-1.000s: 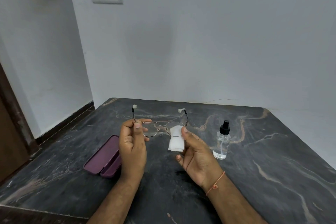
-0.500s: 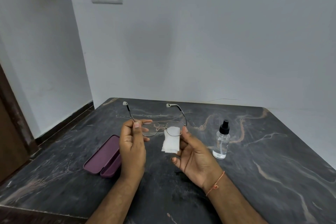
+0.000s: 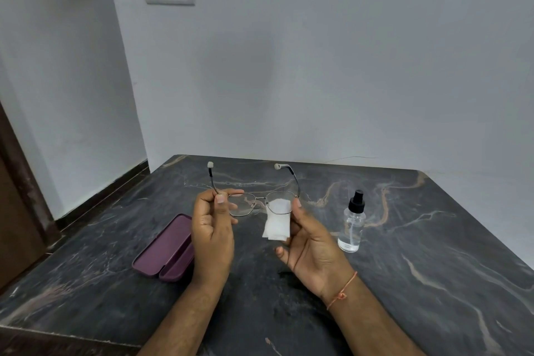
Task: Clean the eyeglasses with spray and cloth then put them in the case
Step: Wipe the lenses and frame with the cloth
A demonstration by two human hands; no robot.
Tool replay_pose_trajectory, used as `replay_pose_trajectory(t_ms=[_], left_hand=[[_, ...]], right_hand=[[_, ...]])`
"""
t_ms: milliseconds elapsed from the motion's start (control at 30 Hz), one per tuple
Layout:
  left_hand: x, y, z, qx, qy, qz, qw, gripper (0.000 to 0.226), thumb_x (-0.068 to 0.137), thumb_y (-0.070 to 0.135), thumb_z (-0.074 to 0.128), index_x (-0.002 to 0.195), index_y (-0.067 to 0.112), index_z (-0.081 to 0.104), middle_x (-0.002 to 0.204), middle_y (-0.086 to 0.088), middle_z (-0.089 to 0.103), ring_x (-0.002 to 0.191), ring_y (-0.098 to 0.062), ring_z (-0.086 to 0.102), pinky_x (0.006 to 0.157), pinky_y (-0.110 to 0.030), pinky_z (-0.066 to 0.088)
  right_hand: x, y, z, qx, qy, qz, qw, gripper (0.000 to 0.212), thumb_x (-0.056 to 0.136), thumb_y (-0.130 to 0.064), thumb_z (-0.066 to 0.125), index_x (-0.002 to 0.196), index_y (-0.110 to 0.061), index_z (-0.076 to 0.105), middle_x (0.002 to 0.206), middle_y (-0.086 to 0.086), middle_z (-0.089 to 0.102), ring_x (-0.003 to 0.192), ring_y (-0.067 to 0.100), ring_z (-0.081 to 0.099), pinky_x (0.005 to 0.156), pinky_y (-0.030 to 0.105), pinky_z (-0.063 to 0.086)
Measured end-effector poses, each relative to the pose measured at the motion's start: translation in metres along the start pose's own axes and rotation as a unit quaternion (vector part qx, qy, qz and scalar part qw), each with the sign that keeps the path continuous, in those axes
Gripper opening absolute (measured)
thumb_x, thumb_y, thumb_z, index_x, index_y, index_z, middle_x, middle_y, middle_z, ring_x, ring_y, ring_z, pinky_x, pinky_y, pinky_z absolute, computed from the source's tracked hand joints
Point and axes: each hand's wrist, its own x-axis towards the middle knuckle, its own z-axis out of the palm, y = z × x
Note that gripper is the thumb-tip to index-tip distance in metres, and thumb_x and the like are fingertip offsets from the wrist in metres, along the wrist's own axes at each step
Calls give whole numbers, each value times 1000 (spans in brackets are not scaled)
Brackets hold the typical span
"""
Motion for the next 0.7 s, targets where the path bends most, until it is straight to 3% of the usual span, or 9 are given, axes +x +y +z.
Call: replay_pose_trajectory(t_ms=[67, 167, 333, 433, 600, 700], left_hand=[[0, 0, 0, 3, 3, 2, 1000, 15, 108, 49, 51, 103, 45, 65, 117, 2, 79, 93, -10, 71, 72, -23, 58], [0, 0, 1, 4, -2, 2, 1000, 15, 108, 47, 51, 103, 45, 66, 117, 4, 80, 93, -10, 71, 72, -23, 58], [1, -2, 2, 0, -10, -7, 1000, 17, 110, 42, 50, 102, 46, 66, 118, 3, 80, 94, -12, 71, 73, -30, 58], [2, -1, 1, -2, 4, -9, 1000, 18, 108, 47, 50, 99, 52, 65, 117, 5, 80, 93, -10, 71, 71, -27, 57], [2, -2, 1, -3, 2, -8, 1000, 16, 106, 51, 50, 100, 55, 65, 118, 5, 80, 93, -11, 71, 73, -33, 57], [1, -3, 2, -3, -6, -9, 1000, 16, 106, 51, 51, 100, 51, 65, 118, 4, 81, 94, -12, 71, 74, -35, 56]], right_hand=[[1, -1, -1, -10, 25, -19, 999, 27, 83, -42, 84, 100, -21, 90, 101, 9, 82, 78, 17, 77, 52, 24, 54], [1, -2, -1, -4, 17, -36, 999, 21, 87, -37, 84, 104, -26, 89, 109, 9, 82, 80, 15, 77, 54, 25, 54], [0, -1, -1, 2, -46, -3, 999, 44, 80, -52, 86, 113, -22, 87, 119, 9, 81, 88, 18, 78, 61, 28, 57], [0, 0, -1, -11, -23, -6, 1000, 45, 75, -48, 91, 109, -19, 88, 111, 11, 82, 85, 20, 79, 57, 27, 56], [0, -1, -2, 4, -1, -37, 999, 17, 90, -33, 83, 106, -29, 88, 113, 9, 82, 83, 16, 78, 56, 26, 54], [0, -2, -2, 12, -41, -20, 999, 34, 86, -43, 85, 115, -26, 86, 120, 8, 81, 87, 16, 77, 61, 28, 56]])
